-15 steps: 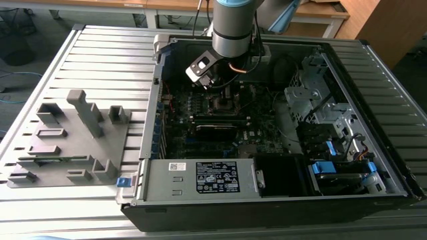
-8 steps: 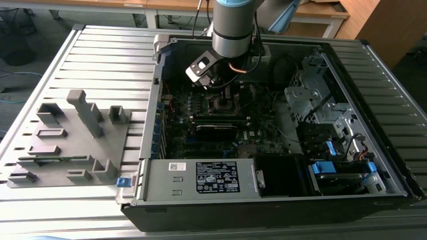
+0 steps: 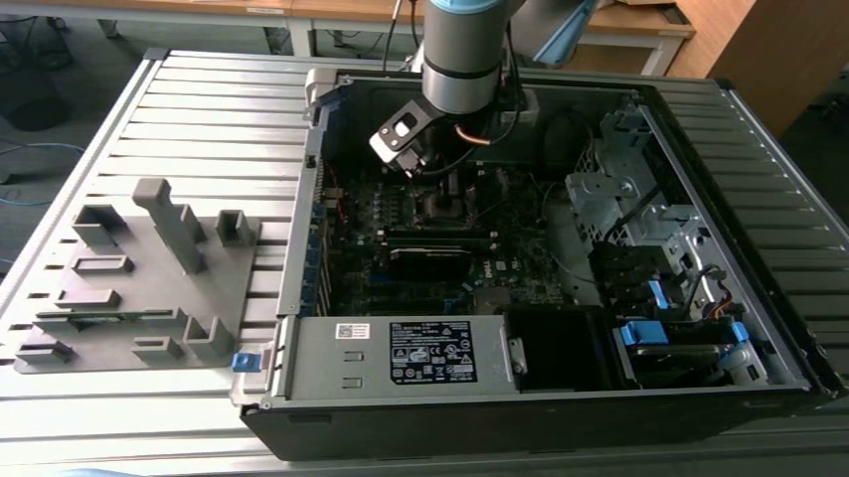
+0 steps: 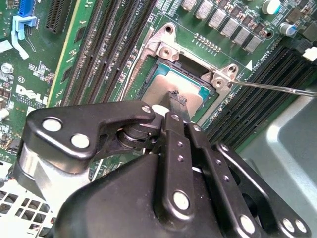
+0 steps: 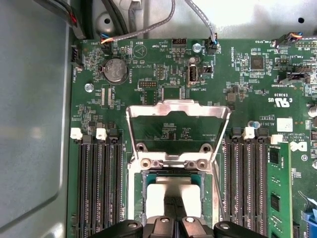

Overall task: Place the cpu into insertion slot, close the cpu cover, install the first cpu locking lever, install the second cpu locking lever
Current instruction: 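Place the cpu into insertion slot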

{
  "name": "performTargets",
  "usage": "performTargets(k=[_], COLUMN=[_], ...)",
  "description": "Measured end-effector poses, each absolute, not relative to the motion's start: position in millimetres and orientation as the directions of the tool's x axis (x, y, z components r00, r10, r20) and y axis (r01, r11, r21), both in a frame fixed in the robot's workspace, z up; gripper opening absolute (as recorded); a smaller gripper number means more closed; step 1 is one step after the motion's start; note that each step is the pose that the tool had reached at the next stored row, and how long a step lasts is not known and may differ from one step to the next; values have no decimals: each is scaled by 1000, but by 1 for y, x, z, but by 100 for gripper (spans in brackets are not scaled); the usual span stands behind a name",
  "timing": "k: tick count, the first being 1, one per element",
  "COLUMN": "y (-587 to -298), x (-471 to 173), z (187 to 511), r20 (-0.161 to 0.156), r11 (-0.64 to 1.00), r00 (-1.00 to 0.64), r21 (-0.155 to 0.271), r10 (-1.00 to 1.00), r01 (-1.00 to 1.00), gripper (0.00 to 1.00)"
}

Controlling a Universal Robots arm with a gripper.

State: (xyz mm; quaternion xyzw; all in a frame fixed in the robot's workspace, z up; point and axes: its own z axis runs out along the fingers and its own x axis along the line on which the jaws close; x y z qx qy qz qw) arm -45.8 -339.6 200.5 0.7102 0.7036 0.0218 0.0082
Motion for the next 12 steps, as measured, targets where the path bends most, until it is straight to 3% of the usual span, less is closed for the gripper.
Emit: performTargets(k=[12], y=[-340], x=[-46], z=[222], r20=[17], r11=[-10], r00=[9], r21=[41], r10=[1000], r01=[999], gripper=[11])
